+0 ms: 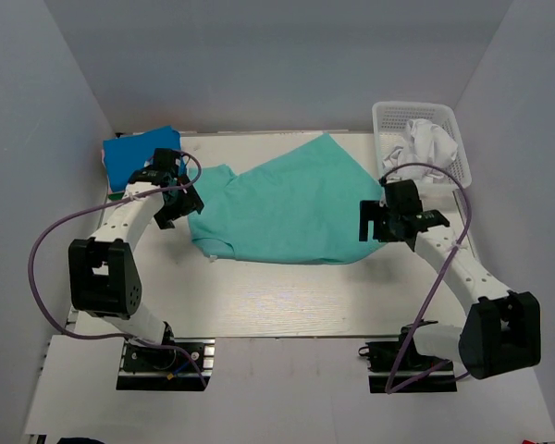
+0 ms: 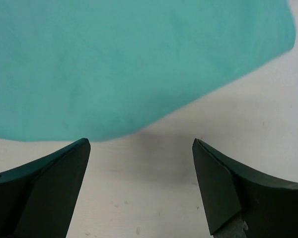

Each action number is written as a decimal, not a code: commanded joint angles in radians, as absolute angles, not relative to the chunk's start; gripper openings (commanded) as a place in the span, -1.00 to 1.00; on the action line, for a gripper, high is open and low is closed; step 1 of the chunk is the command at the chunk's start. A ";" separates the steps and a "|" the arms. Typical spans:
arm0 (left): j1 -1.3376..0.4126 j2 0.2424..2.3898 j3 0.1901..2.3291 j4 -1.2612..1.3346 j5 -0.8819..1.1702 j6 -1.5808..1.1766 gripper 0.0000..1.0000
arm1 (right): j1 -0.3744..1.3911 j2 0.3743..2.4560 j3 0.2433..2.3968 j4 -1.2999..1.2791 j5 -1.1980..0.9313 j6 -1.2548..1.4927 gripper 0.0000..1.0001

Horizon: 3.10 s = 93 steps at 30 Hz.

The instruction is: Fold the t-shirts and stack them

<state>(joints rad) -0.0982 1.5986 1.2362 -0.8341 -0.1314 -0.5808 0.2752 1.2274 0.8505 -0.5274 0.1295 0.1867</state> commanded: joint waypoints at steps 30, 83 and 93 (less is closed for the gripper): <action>-0.196 1.821 1.154 -0.701 0.094 -0.630 1.00 | 0.428 1.533 0.777 -0.419 -0.100 0.311 0.79; -0.049 2.079 1.428 -0.681 -0.164 -0.744 -0.81 | 0.324 2.448 2.164 -0.554 0.071 0.124 0.81; -0.058 2.031 1.407 -0.661 -0.150 -0.678 -1.00 | 0.341 2.519 2.146 -0.609 0.130 0.101 -0.20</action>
